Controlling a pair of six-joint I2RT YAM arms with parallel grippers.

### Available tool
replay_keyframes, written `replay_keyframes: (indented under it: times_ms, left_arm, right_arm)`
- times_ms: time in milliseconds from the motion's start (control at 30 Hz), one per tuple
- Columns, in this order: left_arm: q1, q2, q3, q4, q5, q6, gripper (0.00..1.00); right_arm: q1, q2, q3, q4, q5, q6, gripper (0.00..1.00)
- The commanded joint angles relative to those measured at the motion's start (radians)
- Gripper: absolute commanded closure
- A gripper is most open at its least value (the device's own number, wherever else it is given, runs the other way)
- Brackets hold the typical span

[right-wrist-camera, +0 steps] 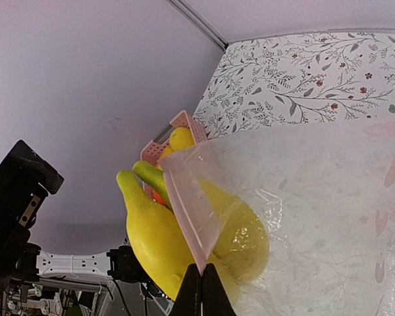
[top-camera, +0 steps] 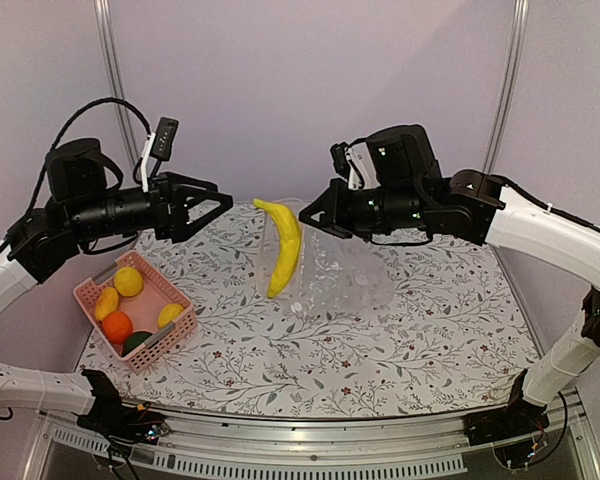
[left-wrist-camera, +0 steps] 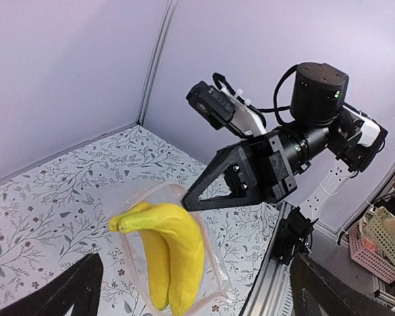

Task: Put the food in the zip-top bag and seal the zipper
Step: Place the fake fruit in the zipper food storage bag, then adjust the zipper food storage bag at the center of the board.

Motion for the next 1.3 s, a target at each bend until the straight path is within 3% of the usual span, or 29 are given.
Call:
replay_keyframes:
  times_ms: [0,233,800,1267]
  left_arm:
    - [0.08,-0.009,0.007,-0.135,-0.052,-0.102,0.0]
    - [0.181,-0.052,-0.103,-0.182,-0.018,-0.214,0.0]
    - [0.173,-0.069,-0.276,-0.092,0.111,-0.357,0.04]
    - [0.032,0.11,-0.255,-0.021,0.104,-0.347,0.26]
  right_arm:
    - [-0.01,0.006,-0.01,0.006,0.025,0.003,1.0]
    - [-0.016,-0.003,-0.01,0.006,0.027,-0.006,1.0]
    - [-0.017,0.007,-0.01,0.037,-0.006,-0.013,1.0]
    - [-0.017,0.01,-0.012,0.048,-0.007,-0.003,1.0]
